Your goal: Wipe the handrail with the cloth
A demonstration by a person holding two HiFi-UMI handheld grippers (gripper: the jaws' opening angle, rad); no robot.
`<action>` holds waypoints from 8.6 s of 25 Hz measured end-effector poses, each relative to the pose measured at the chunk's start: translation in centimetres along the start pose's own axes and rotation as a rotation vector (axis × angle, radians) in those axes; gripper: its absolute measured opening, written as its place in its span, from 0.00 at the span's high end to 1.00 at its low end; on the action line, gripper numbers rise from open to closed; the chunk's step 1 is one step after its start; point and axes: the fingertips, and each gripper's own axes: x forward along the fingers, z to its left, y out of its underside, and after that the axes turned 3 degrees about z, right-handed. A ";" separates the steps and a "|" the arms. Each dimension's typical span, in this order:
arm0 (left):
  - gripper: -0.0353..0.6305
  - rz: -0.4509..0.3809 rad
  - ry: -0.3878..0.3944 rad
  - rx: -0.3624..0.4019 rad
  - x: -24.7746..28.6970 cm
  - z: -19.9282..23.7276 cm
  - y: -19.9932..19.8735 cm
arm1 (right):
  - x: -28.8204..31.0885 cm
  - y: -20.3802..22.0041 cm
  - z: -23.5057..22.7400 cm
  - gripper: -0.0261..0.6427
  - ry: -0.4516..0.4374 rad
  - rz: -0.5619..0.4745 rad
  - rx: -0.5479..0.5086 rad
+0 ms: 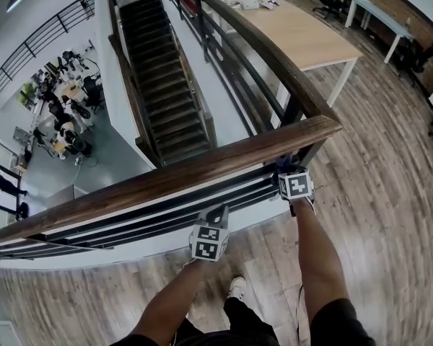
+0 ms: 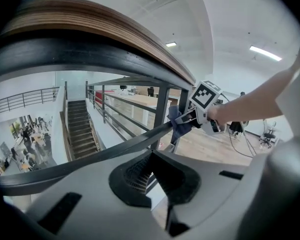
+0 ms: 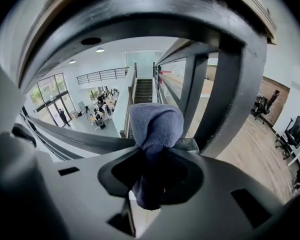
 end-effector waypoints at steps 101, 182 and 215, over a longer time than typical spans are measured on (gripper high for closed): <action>0.95 -0.495 -0.820 -0.293 -40.5 49.2 61.3 | 12.6 13.5 94.7 0.81 -0.529 -0.568 -0.326; 0.95 -0.379 -0.219 0.097 -0.1 17.8 41.1 | 15.6 17.3 8.8 0.81 0.146 -0.503 0.085; 0.95 -0.387 -0.704 -0.101 -24.4 44.4 57.4 | 14.9 25.2 75.2 0.81 -0.751 -0.736 -0.298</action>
